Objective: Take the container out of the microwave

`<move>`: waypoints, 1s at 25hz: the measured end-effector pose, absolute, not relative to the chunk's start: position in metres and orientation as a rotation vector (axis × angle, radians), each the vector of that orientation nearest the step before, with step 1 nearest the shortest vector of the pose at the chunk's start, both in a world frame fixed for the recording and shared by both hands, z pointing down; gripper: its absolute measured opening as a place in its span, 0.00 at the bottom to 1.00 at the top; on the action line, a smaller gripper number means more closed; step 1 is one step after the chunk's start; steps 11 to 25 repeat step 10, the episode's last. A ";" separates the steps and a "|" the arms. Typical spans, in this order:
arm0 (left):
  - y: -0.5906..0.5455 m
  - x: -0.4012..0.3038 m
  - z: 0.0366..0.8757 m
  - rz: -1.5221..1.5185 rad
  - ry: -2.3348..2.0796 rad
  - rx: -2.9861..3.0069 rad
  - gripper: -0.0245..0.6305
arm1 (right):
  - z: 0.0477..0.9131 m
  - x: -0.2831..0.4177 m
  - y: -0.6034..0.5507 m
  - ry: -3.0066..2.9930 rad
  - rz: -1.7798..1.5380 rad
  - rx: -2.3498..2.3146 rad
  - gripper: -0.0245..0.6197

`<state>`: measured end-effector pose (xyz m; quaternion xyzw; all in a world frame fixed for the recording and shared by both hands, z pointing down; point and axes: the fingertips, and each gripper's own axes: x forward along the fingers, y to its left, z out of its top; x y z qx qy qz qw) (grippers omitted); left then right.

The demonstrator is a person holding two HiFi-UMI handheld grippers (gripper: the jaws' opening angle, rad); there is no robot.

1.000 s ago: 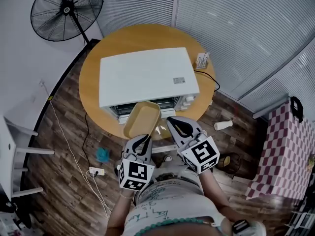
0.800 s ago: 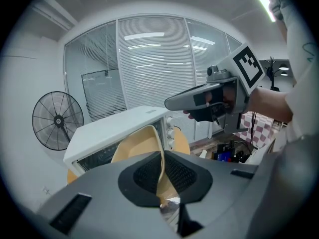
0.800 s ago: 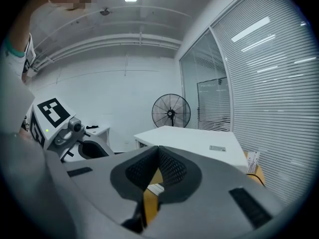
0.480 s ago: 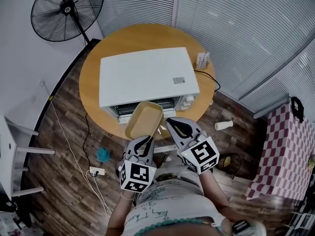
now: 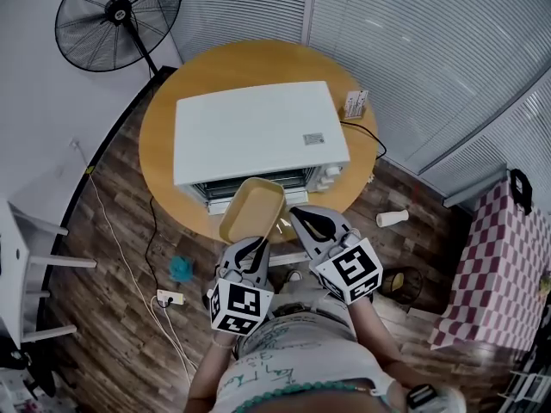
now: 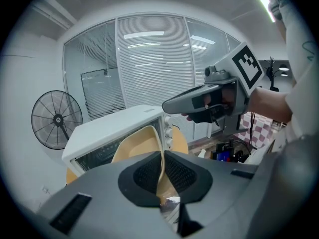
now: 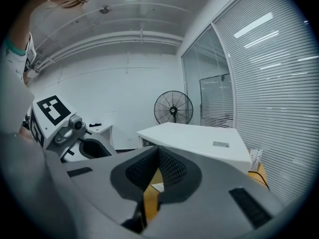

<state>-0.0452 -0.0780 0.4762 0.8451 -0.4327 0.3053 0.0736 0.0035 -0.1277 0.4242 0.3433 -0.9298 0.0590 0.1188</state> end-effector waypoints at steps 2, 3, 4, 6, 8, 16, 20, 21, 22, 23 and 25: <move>-0.079 -0.047 0.477 0.916 -1.304 2.534 0.08 | 0.426 0.002 -0.128 -2.714 0.172 0.998 0.03; -0.079 -0.048 0.477 0.917 -1.306 2.531 0.08 | 0.426 0.002 -0.128 -2.712 0.174 0.995 0.03; -0.079 -0.049 0.478 0.919 -1.307 2.529 0.08 | 0.427 0.001 -0.127 -2.710 0.176 0.993 0.03; -0.079 -0.050 0.480 0.922 -1.307 2.524 0.08 | 0.429 0.002 -0.127 -2.706 0.182 0.990 0.03; -0.080 -0.051 0.480 0.926 -1.310 2.521 0.08 | 0.430 0.002 -0.128 -2.704 0.187 0.986 0.03; -0.080 -0.052 0.482 0.928 -1.311 2.518 0.08 | 0.432 0.002 -0.128 -2.702 0.191 0.983 0.03; -0.080 -0.052 0.482 0.928 -1.311 2.518 0.08 | 0.432 0.002 -0.128 -2.702 0.191 0.983 0.03; -0.080 -0.052 0.482 0.928 -1.311 2.518 0.08 | 0.432 0.002 -0.128 -2.702 0.191 0.983 0.03; -0.080 -0.052 0.482 0.928 -1.311 2.518 0.08 | 0.432 0.002 -0.128 -2.702 0.191 0.983 0.03; -0.080 -0.052 0.482 0.928 -1.311 2.518 0.08 | 0.432 0.002 -0.128 -2.702 0.191 0.983 0.03; -0.080 -0.052 0.482 0.928 -1.311 2.518 0.08 | 0.432 0.002 -0.128 -2.702 0.191 0.983 0.03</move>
